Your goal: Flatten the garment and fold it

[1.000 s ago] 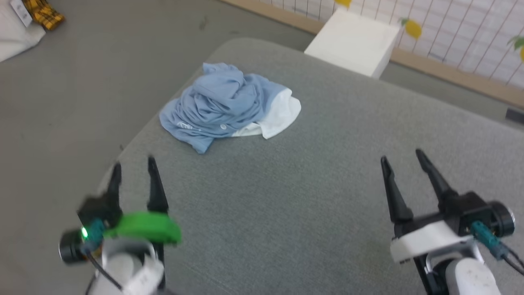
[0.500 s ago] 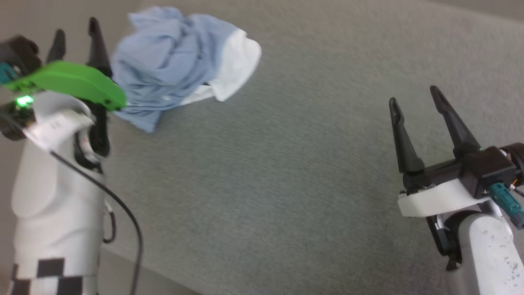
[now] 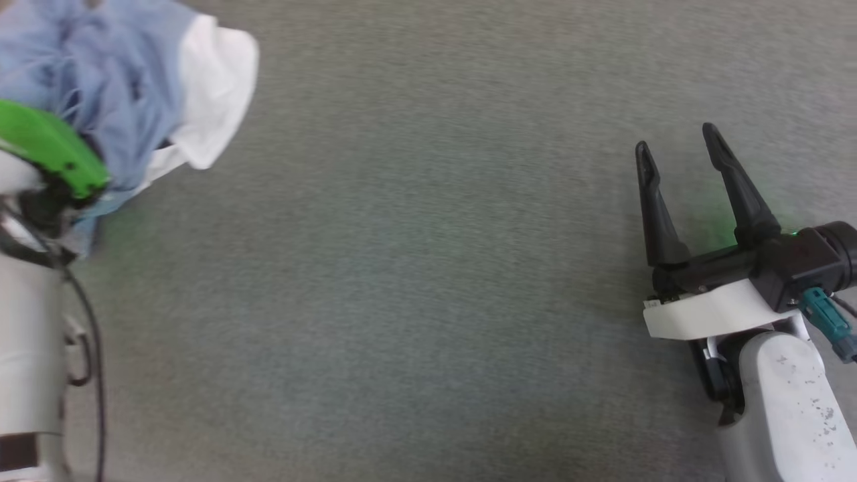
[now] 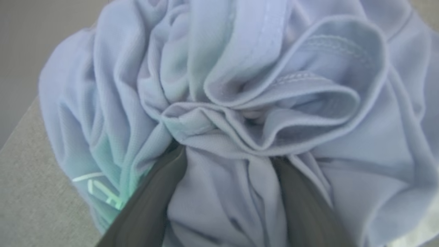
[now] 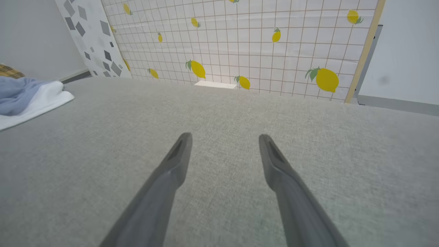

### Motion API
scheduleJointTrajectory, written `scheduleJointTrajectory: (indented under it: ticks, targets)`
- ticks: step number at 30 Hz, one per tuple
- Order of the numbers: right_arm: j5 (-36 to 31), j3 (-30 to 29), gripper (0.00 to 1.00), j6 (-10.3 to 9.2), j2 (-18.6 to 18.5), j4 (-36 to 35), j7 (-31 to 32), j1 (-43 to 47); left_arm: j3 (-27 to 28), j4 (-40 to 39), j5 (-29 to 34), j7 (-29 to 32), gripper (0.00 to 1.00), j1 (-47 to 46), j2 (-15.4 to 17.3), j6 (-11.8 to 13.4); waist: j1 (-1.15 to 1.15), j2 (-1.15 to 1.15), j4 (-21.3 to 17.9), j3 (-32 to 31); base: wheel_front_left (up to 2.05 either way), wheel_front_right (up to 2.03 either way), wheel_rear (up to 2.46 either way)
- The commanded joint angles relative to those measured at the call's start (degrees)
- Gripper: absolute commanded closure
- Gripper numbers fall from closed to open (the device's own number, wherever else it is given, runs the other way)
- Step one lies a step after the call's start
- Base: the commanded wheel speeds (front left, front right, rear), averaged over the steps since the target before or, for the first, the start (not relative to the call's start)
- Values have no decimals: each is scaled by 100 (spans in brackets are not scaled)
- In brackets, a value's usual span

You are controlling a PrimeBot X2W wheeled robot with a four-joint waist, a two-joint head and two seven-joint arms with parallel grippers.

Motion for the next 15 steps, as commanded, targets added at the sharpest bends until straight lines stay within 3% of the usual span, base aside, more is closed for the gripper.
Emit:
scheduleJointTrajectory:
  ticks: [1, 2, 3, 5, 6, 10, 15]
  targets:
    - [40, -23, 0, -10, 29, 71, -72, -70, -133, 180, -65, 361, 0, 428, -146, 37, -1, 0, -396, 143, 0, 0, 0]
    - [47, -36, 0, -10, 39, 129, -99, -62, -159, 81, -72, 497, 0, 526, -123, 51, -1, 0, -406, 70, 0, 0, 0]
    - [54, -48, 0, -10, 48, 173, -120, -52, -162, -8, -77, 577, 21, 609, -103, 82, -1, 0, -413, -3, 0, 0, 0]
    - [67, -57, 0, -10, 69, 254, -157, -26, -191, -254, -6, 618, 79, 780, 22, 100, -1, 0, -428, -181, 0, 0, 0]
    - [78, -59, 0, -10, 77, 286, -173, -15, -192, -397, 67, 520, 100, 836, 100, 112, -1, 0, -433, -261, 0, 0, 0]
    - [141, -63, 0, -10, 104, 452, -234, 53, -118, -1064, 693, -899, 100, 986, 493, 195, -1, 0, -473, -764, 0, 0, 0]
    - [233, -117, 0, -10, 117, 578, -272, 235, -71, -1424, 1272, -2603, 100, 1029, 716, 248, -1, 0, -529, -1399, 0, 0, 0]
